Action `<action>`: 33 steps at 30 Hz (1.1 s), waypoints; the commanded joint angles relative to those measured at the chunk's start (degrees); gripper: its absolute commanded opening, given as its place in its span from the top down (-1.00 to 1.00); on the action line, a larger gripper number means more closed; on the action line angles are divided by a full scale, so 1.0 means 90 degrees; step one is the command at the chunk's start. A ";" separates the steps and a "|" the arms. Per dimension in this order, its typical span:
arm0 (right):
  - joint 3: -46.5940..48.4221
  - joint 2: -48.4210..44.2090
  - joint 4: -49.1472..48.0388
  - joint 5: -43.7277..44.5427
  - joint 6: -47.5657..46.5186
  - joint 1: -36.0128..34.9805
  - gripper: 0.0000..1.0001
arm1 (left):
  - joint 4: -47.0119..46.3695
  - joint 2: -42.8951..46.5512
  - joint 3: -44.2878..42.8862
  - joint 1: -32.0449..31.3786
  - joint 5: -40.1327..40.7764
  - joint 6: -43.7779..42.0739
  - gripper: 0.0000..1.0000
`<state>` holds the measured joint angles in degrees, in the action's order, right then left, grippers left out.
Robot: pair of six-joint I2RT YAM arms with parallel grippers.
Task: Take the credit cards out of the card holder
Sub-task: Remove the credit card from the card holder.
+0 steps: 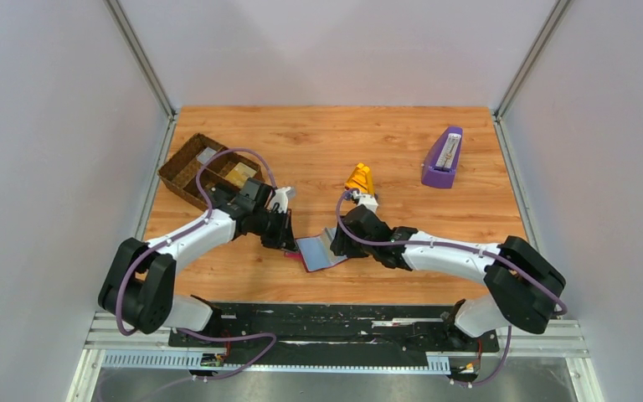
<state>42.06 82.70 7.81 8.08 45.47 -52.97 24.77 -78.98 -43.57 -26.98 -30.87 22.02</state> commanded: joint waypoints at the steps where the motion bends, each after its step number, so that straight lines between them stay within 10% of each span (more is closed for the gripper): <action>1: 0.0062 -0.0345 0.0433 0.0388 -0.0073 0.0167 0.15 | 0.0325 -0.0062 -0.0265 -0.0029 0.0286 -0.0394 1.00; 15: 0.0103 -0.0593 0.0316 -0.0125 -0.0523 0.0344 0.21 | 0.0792 -0.0026 -0.1015 -0.0020 0.1740 0.0271 0.27; 33: 0.0275 0.0088 -0.0417 -0.1626 -0.0891 0.0902 0.31 | -0.1802 -0.0175 0.0040 -0.0091 -0.0255 0.1378 0.24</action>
<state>42.13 82.13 7.33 -3.20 38.94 -45.93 17.08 -80.27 -44.71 -27.14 -29.93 30.92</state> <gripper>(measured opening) 0.355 0.376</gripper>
